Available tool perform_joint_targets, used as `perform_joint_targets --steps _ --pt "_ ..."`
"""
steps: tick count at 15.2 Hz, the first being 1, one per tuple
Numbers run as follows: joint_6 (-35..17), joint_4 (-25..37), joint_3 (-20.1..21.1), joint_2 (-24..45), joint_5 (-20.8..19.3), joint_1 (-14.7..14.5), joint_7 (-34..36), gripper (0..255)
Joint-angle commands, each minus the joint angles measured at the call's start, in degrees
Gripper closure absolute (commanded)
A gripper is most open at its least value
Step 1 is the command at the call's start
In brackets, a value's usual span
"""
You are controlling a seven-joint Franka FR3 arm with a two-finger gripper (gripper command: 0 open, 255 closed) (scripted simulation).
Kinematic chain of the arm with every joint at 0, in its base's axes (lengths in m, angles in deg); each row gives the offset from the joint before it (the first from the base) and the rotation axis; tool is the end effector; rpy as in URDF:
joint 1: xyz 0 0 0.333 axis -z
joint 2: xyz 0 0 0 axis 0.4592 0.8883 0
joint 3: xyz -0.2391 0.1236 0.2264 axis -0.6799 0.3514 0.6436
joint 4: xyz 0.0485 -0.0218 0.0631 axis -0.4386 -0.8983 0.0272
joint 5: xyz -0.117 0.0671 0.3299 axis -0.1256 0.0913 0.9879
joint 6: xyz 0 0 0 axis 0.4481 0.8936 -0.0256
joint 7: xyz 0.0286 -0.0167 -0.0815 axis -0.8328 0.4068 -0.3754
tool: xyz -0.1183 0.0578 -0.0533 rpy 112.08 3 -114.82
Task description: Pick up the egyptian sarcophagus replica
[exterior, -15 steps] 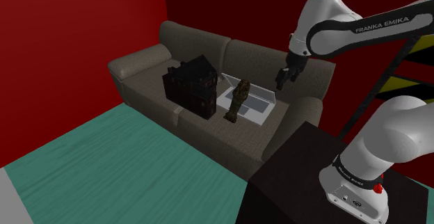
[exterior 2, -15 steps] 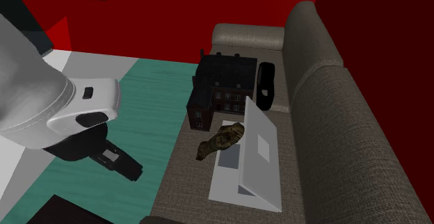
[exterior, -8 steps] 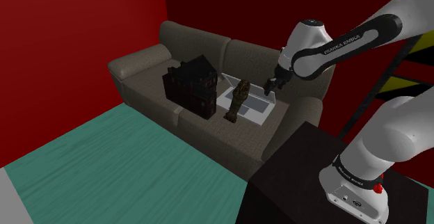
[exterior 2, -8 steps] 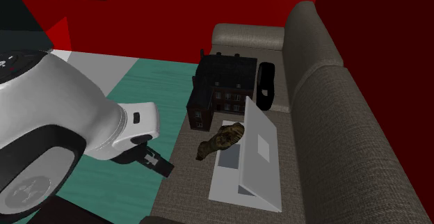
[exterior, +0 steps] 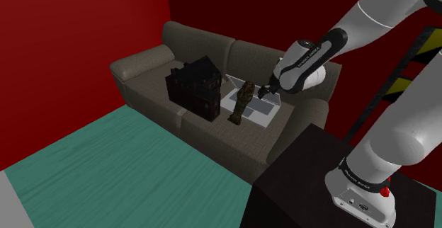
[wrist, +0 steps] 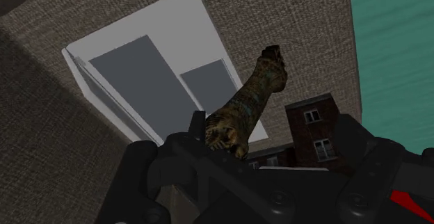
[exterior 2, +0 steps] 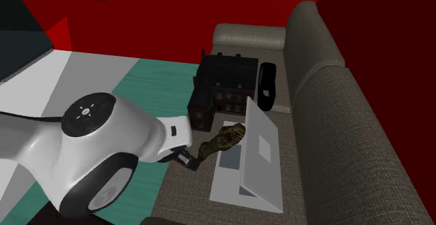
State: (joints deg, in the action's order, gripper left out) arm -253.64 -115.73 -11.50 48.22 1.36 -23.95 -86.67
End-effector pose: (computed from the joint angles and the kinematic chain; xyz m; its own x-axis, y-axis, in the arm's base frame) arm 0.4160 -0.0959 0.3076 0.9081 -0.1956 0.3702 -0.2103 -0.9776 -0.0008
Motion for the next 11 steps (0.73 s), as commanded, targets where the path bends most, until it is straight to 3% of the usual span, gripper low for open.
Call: perform_joint_targets --steps 1,2,3,5,11 --pt "-5.9 3.2 10.2 6.8 16.5 7.7 -12.5 0" --pt "-8.2 5.4 16.9 9.8 25.6 12.9 -20.2 0" --pt "-10.6 7.1 23.1 12.8 27.1 19.1 -21.9 0" --pt "-15.1 10.3 28.5 18.7 25.0 25.5 -21.3 0" --pt "-24.4 22.0 31.2 34.7 18.8 30.4 -19.2 0"
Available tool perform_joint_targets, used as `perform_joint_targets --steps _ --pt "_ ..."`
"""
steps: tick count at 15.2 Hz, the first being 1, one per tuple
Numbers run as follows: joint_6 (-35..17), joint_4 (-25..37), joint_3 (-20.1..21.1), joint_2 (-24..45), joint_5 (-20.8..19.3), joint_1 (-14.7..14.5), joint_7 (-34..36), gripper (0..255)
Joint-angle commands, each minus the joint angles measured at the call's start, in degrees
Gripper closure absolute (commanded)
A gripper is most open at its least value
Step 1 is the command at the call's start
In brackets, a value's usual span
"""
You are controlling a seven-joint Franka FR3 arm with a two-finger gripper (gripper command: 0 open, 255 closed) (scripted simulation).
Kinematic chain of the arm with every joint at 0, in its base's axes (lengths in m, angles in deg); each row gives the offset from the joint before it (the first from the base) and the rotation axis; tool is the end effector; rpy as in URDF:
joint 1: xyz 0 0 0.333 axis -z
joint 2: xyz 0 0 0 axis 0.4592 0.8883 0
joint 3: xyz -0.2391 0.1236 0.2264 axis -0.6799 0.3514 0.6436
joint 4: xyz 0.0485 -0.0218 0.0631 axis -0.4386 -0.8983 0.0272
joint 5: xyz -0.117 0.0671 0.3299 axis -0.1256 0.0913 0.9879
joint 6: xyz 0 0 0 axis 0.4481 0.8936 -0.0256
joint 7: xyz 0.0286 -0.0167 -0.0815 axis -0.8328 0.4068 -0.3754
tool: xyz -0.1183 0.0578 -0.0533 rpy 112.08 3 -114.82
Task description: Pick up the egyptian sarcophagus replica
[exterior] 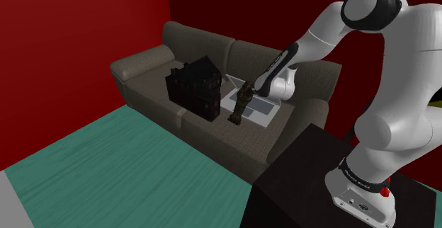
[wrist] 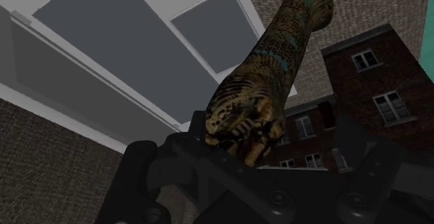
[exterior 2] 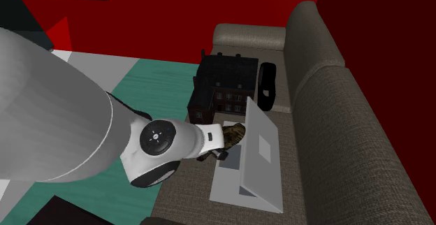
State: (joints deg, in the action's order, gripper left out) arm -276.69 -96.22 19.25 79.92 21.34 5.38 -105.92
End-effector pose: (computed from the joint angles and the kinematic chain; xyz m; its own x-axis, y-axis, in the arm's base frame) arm 0.5273 -0.1579 0.2120 0.7942 -0.2805 0.5390 -0.2897 -0.9546 -0.0698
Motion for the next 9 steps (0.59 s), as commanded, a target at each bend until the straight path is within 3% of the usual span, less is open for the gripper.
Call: perform_joint_targets --steps 1,9 --pt "-2.5 4.7 0.6 5.5 -1.9 1.4 0.2 0" --pt "-6.7 9.6 0.3 14.0 -4.2 1.7 -0.1 0"
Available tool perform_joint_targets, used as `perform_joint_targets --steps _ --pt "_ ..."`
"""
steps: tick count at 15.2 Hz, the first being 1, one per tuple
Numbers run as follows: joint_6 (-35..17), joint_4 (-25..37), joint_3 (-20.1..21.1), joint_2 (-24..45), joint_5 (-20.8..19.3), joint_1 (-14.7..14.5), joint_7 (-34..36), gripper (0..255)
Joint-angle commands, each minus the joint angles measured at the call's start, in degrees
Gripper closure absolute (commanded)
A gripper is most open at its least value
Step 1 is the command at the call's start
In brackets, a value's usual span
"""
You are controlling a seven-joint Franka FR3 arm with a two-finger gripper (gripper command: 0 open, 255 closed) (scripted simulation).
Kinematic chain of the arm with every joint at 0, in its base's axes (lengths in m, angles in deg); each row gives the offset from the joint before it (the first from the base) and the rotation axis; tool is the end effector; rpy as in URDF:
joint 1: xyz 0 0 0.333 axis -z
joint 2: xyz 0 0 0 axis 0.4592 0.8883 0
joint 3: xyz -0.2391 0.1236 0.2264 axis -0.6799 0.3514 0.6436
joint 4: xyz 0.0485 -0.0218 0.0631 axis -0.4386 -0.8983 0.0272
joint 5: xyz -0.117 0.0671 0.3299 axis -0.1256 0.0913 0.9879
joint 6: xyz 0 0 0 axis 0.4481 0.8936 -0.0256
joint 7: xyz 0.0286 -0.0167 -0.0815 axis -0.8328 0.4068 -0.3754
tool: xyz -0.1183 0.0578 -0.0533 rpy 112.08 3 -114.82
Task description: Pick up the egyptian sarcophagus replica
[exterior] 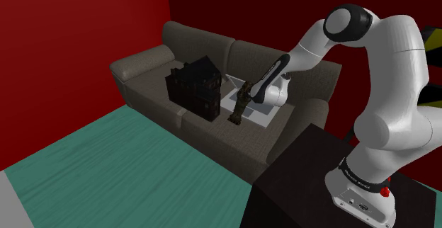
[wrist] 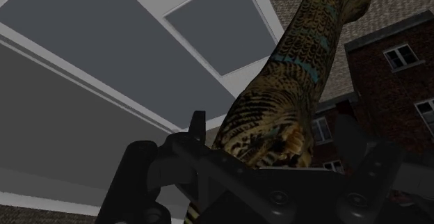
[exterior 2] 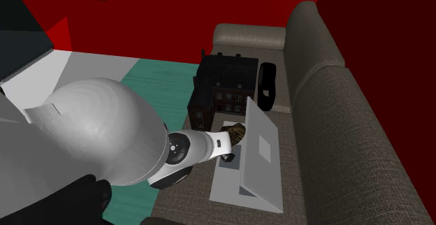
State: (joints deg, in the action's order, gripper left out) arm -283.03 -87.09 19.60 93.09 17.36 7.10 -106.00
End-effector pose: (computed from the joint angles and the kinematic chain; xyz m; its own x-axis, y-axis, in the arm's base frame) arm 0.5604 -0.1803 0.1523 0.7558 -0.3018 0.5812 -0.3069 -0.9472 -0.0928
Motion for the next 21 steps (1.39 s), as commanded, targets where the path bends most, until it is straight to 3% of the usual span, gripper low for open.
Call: perform_joint_targets --steps 1,3,4,13,21 --pt "-0.6 0.7 -0.1 1.4 -0.3 0.0 -0.1 0" --pt "-0.6 0.7 -0.1 1.4 -0.3 0.0 -0.1 0" --pt "-0.6 0.7 -0.1 1.3 -0.3 0.0 -0.1 255" --pt "-0.6 0.7 -0.1 1.4 -0.3 0.0 -0.1 255" --pt "3.2 -2.4 0.3 -5.9 1.6 0.0 0.4 255"
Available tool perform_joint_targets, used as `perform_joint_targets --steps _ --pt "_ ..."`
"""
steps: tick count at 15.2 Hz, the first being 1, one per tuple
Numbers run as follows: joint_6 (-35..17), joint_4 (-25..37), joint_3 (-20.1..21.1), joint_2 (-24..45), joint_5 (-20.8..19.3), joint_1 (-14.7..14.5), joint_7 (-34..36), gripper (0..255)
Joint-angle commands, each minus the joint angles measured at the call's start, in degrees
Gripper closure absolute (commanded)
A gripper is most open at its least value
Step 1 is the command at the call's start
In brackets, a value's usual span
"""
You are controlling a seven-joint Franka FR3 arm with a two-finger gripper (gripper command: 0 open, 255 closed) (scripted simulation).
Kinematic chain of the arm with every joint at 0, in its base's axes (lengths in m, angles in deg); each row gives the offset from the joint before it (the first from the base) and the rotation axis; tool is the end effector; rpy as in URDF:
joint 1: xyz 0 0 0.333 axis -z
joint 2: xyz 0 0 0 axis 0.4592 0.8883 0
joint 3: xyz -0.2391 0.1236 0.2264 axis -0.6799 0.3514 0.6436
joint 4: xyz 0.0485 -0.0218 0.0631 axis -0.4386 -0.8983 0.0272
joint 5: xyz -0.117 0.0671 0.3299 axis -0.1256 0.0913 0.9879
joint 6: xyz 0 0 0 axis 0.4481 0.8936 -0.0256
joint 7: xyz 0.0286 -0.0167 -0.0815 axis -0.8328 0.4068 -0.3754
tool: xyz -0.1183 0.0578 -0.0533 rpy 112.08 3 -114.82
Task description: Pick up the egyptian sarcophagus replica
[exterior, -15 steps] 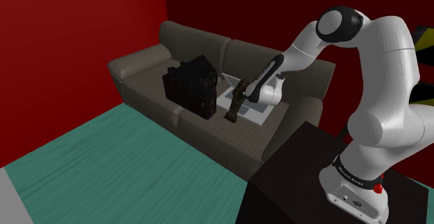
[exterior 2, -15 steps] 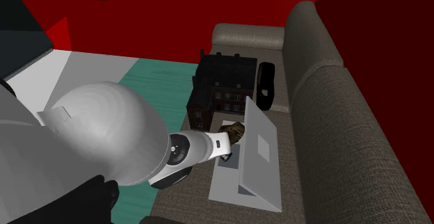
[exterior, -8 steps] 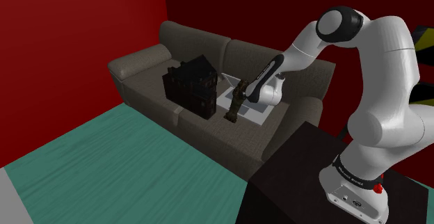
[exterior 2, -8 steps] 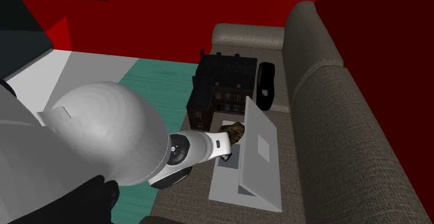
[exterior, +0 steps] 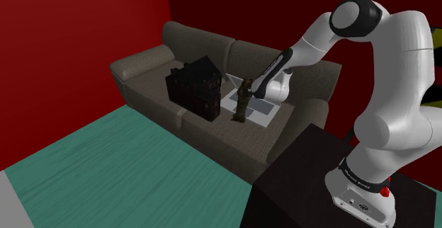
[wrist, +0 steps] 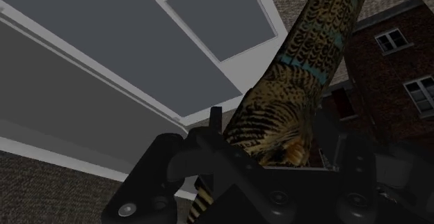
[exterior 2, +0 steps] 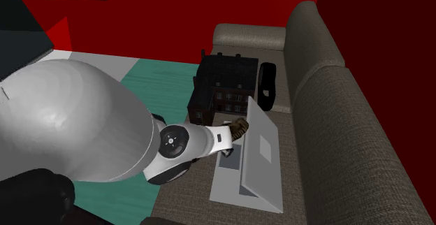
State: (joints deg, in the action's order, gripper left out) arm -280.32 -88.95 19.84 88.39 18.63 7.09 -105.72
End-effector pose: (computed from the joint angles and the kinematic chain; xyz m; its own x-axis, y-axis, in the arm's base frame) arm 0.5580 -0.1784 0.1817 0.7562 -0.3021 0.5805 -0.3069 -0.9472 -0.0930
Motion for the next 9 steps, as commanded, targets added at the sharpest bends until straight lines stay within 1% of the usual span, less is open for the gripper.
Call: perform_joint_targets --steps 1,7,9 --pt "1.1 -0.9 0.1 -2.1 0.5 0.0 0.2 255" --pt "4.5 -2.6 0.2 -7.4 1.9 -0.2 0.5 255" --pt "4.6 -2.6 0.2 -7.6 2.0 -0.2 0.5 255"
